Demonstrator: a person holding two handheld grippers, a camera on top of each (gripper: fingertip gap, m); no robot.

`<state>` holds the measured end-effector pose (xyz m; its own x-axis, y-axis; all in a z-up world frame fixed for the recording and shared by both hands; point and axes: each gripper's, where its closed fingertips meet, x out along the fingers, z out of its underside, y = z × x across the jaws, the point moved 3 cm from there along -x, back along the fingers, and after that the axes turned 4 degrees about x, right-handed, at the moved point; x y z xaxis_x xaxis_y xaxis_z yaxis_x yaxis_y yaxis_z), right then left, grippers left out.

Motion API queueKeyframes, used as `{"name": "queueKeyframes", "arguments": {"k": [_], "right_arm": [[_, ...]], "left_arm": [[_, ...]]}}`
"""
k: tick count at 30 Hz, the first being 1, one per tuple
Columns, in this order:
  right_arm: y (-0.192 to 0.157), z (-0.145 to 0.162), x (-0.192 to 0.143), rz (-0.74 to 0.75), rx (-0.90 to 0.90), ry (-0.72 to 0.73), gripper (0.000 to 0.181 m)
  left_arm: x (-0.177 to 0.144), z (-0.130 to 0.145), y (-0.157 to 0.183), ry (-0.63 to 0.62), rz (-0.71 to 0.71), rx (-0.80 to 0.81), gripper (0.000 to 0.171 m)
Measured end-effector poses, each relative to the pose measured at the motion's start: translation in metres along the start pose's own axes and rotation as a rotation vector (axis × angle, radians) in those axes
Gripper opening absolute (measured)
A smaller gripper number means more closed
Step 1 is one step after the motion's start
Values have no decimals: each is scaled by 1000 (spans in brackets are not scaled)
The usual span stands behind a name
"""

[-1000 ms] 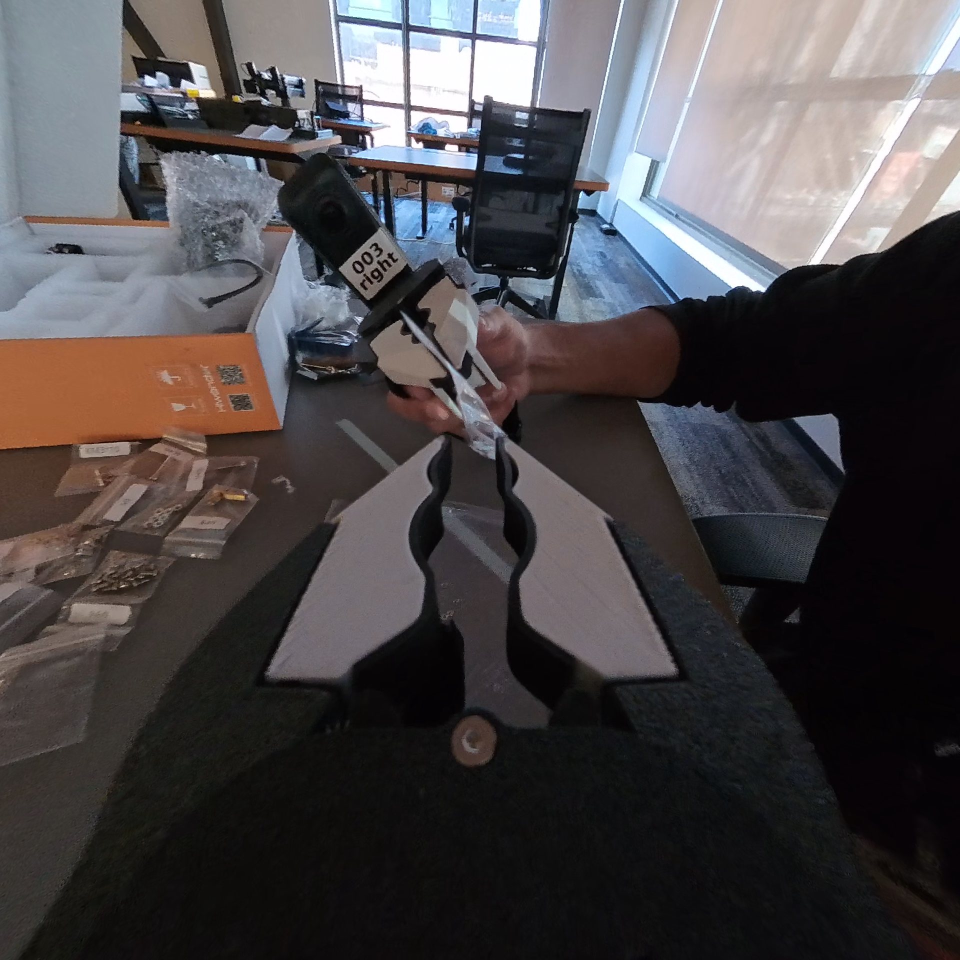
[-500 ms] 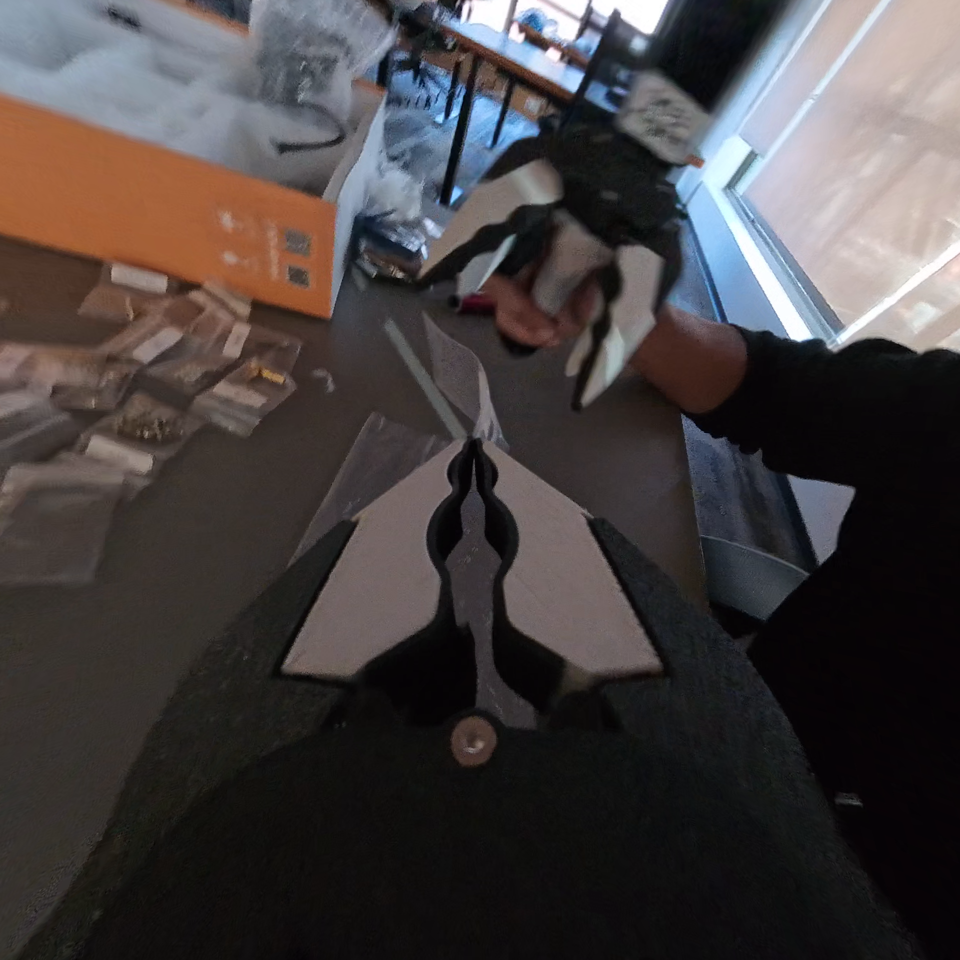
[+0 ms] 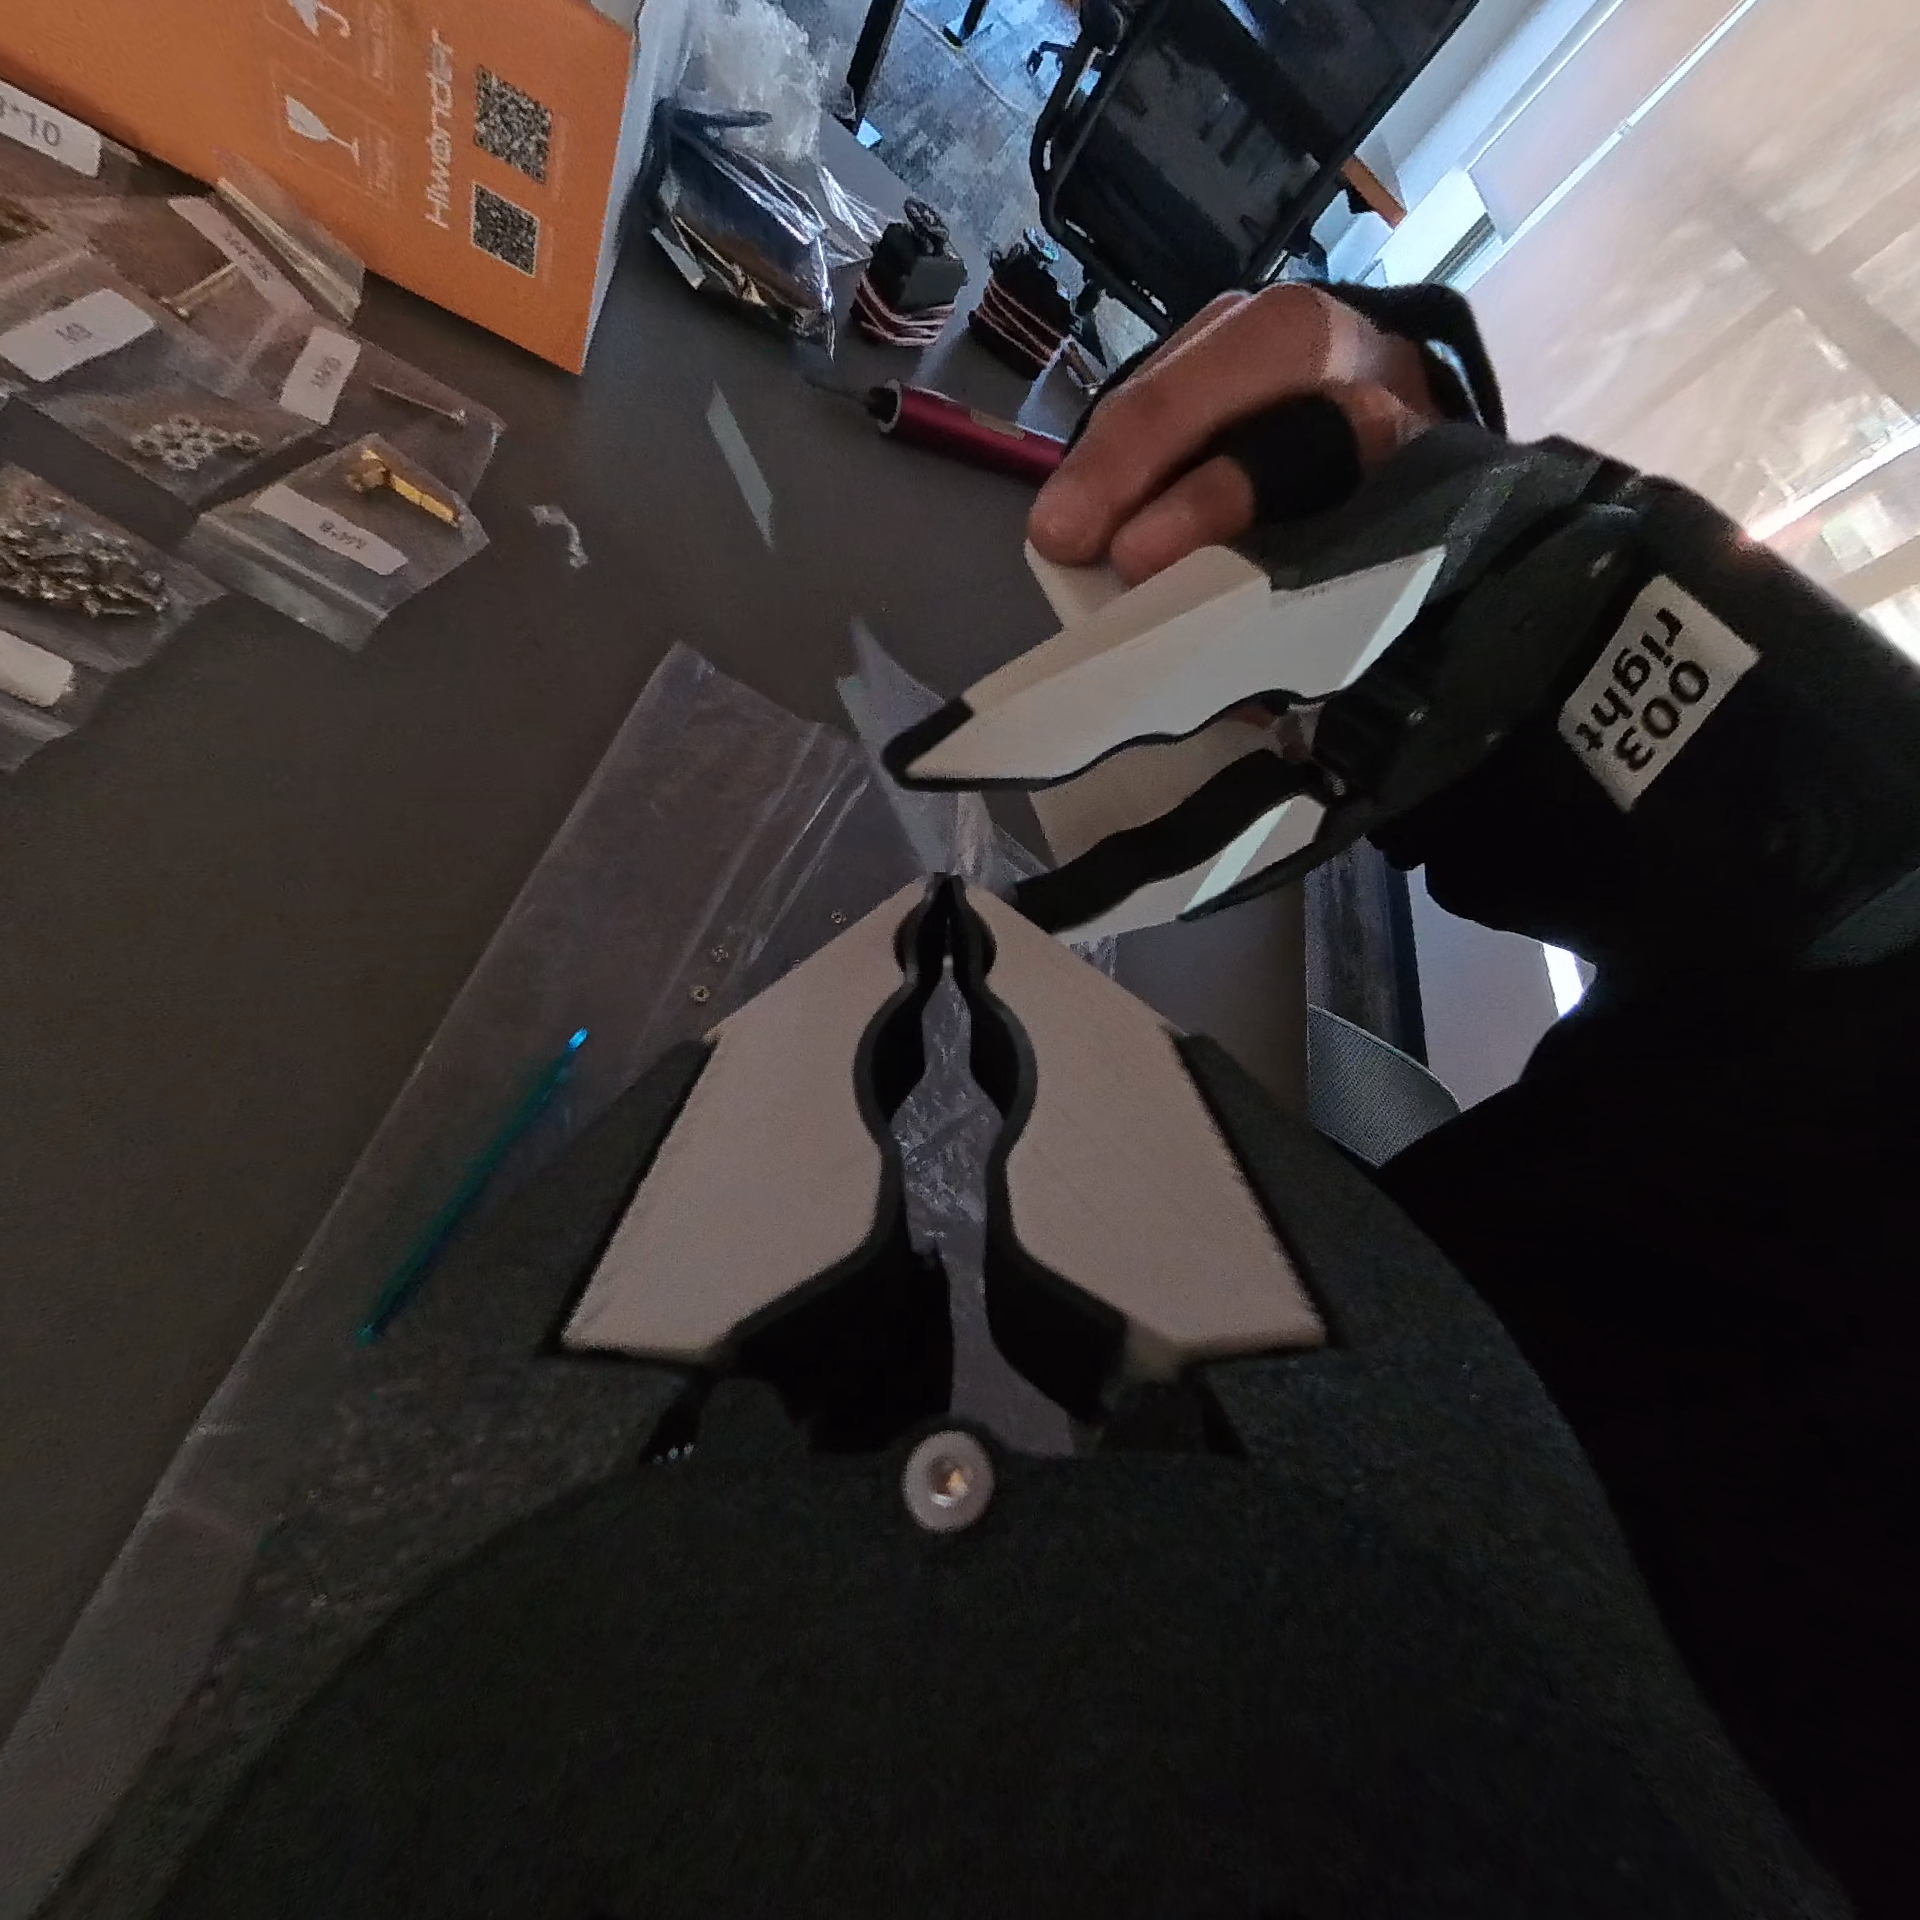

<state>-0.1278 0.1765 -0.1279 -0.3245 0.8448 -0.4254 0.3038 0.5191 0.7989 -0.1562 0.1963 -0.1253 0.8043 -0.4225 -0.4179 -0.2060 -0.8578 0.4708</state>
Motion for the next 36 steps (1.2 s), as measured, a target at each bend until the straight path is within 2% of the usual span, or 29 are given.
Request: {"name": "queueKeyframes", "arguments": {"k": [3, 6, 12, 17, 20, 24, 27, 29, 33, 36], "right_arm": [[-4, 0, 0, -13, -17, -4, 38], [-1, -1, -3, 20, -14, 18, 16], [-1, 0, -1, -17, 106, 77, 21], [6, -1, -11, -91, 332, 219, 21], [10, 2, -17, -165, 512, 316, 22], [22, -8, -31, -341, 802, 539, 22], [28, -23, -37, -513, 999, 699, 22], [28, -33, -39, -600, 1065, 766, 22], [27, -49, -45, -686, 1109, 866, 22], [24, -51, -44, -684, 1087, 868, 22]], "left_arm": [[1, 2, 0, -15, -13, 7, 0], [-4, 0, -2, -9, -36, 3, 0], [-7, -2, -1, -19, -93, 79, 0], [-13, -8, 10, 10, -61, 151, 2], [-25, -12, 17, 73, -67, 275, 24], [-31, 3, 22, 114, -51, 463, 34], [-23, 6, 29, 152, 12, 476, 55], [-17, 4, 36, 171, 50, 467, 66], [-17, -1, 55, 249, 109, 497, 62], [-19, -3, 65, 283, 189, 458, 60]]}}
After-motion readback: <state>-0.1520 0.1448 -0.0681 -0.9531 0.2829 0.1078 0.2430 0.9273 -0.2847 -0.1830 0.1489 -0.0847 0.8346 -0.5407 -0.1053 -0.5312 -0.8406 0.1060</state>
